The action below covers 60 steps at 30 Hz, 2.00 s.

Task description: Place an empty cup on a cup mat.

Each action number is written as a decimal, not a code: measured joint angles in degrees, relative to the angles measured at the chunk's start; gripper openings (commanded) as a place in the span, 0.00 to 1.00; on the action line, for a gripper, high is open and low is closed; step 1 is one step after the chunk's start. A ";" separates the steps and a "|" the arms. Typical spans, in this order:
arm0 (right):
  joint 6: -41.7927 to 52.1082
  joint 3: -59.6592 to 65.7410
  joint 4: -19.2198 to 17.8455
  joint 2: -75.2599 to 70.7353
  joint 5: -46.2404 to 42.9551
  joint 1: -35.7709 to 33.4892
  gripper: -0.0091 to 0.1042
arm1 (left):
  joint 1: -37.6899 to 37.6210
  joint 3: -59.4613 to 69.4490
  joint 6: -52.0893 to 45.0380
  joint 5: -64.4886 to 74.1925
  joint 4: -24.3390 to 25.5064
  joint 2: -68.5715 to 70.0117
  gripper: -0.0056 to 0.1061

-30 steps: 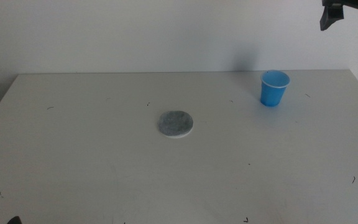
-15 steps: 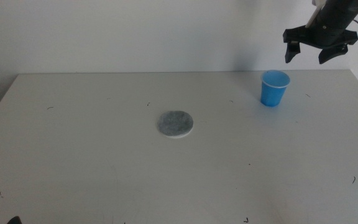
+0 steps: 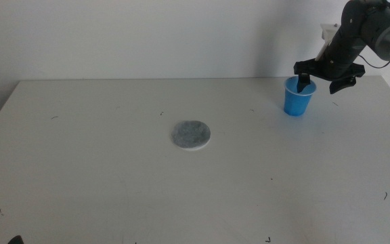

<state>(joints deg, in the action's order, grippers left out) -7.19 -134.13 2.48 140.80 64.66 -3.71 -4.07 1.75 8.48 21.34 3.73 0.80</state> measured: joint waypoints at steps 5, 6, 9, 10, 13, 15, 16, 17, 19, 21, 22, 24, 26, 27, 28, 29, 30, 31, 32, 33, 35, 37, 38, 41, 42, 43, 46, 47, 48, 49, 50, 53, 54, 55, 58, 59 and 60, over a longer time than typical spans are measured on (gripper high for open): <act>0.00 0.00 0.00 1.48 -0.95 0.00 0.35 | 0.00 0.00 0.00 0.00 0.00 0.00 0.99; 0.00 0.00 0.00 1.53 -1.19 0.00 0.27 | 0.00 0.00 0.00 0.00 0.00 0.00 0.99; 0.00 0.00 0.00 1.65 -1.24 0.00 0.07 | 0.00 0.00 0.00 0.00 0.00 0.00 0.99; 0.00 0.00 0.00 1.60 -1.24 0.00 0.07 | 0.00 0.00 0.00 0.00 0.00 0.00 0.99; -0.24 0.00 1.30 1.27 -1.24 0.00 0.07 | 0.00 0.00 0.00 0.00 0.00 0.00 0.99; -0.24 0.00 1.58 0.40 -1.17 -0.12 0.07 | 0.00 0.00 0.00 0.00 0.00 0.00 0.99; -0.30 0.00 1.58 -0.14 -1.01 -0.25 0.07 | 0.00 0.00 0.00 0.00 0.00 0.00 0.99; -0.29 0.05 1.58 -1.01 -0.91 -0.47 0.07 | 0.00 0.00 0.00 0.00 0.00 0.00 0.99; -0.29 0.05 1.58 -3.28 -0.63 -1.06 0.07 | 0.00 0.00 0.00 0.00 0.00 0.00 0.99; -0.43 0.05 1.58 -6.14 -0.12 -1.85 0.07 | 0.00 0.00 0.00 0.00 0.00 0.00 0.99; -0.61 0.05 1.58 -7.36 0.10 -2.27 0.07 | 0.00 0.00 0.00 0.00 0.00 0.00 0.99; -1.00 0.05 1.52 -10.14 0.73 -3.34 0.07 | 0.00 0.00 0.00 0.00 0.00 0.00 0.99; -1.43 0.05 1.53 -13.08 1.43 -4.70 0.07 | 0.00 0.00 0.00 0.00 0.00 0.00 0.99; -1.77 0.05 1.48 -14.40 1.95 -5.83 0.07 | 0.00 0.00 0.00 0.00 0.00 0.00 0.99; -2.18 0.00 1.48 -15.63 2.44 -6.68 0.07 | 0.00 0.00 0.00 0.00 0.00 0.00 0.99; -2.39 0.00 1.48 -16.73 2.93 -7.82 0.07 | 0.00 0.00 0.00 0.00 0.00 0.00 0.99; -2.67 -0.06 1.48 -17.66 3.55 -9.05 0.07 | 0.00 0.00 0.00 0.00 0.00 0.00 0.99; -2.88 -0.06 1.48 -18.31 4.17 -10.32 0.07 | 0.00 0.00 0.00 0.00 0.00 0.00 0.99; -3.11 -0.11 1.53 -18.88 4.76 -11.65 0.07 | 0.00 0.00 0.00 0.00 0.00 0.00 0.99; -3.33 -0.11 1.53 -19.28 5.30 -12.97 0.07 | 0.00 0.00 0.00 0.00 0.00 0.00 0.99; -3.91 -0.11 1.53 -19.45 6.06 -15.36 0.07 | 0.00 0.00 0.00 0.00 0.00 0.00 0.99; -4.25 -0.11 1.53 -19.34 6.59 -17.76 0.07 | 0.00 0.00 0.00 0.00 0.00 0.00 0.99; -4.34 -0.11 1.53 -19.25 6.65 -19.09 0.07 | 0.00 0.00 0.00 0.00 0.00 0.00 0.99; -4.83 -0.11 1.53 -19.00 6.58 -22.68 0.07 | 0.00 0.00 0.00 0.00 0.00 0.00 0.99; -5.01 -0.11 1.48 -18.73 6.58 -23.65 0.07 | 0.00 0.00 0.00 0.00 0.00 0.00 0.99; -5.09 -0.11 1.48 -18.44 6.53 -24.32 0.07 | 0.00 0.00 0.00 0.00 0.00 0.00 0.99; -5.23 -0.11 1.48 -16.97 6.15 -26.13 0.07 | 0.00 0.00 0.00 0.00 0.00 0.00 0.99; -5.28 -0.11 1.48 -16.26 6.09 -26.62 0.07 | 0.00 0.00 0.00 0.00 0.00 0.00 0.99; -5.28 -0.11 1.48 -15.49 5.93 -27.06 0.07 | 0.00 0.00 0.00 0.00 0.00 0.00 0.99; -5.28 -0.11 1.48 -14.72 5.68 -27.44 0.07 | 0.00 0.00 0.00 0.00 0.00 0.00 0.99; -5.28 -0.11 1.48 -13.90 5.30 -27.79 0.07 | 0.00 0.00 0.00 0.00 0.00 0.00 0.99; -5.34 -0.11 1.48 -11.53 3.64 -28.07 0.07 | 0.00 0.00 0.00 0.00 0.00 0.00 0.99; -5.34 -0.11 1.48 -10.70 3.04 -28.13 0.07 | 0.00 0.00 0.00 0.00 0.00 0.00 0.99; -5.40 -0.11 1.41 -10.01 2.54 -28.13 0.07 | 0.00 0.00 0.00 0.00 0.00 0.00 0.99; -5.40 -0.11 1.29 -7.50 0.77 -28.13 0.07 | 0.00 0.00 0.00 0.00 0.00 0.00 0.99; -5.40 -0.11 1.26 -6.73 0.16 -28.13 0.07 | 0.00 0.00 0.00 0.00 0.00 0.00 0.99; -5.40 -0.11 1.26 -6.00 -0.62 -28.13 0.07 | 0.00 0.00 0.00 0.00 0.00 0.00 0.99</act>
<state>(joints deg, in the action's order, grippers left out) -12.59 -134.23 3.74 134.80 64.03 -31.84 -4.07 1.75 8.48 21.34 3.73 0.80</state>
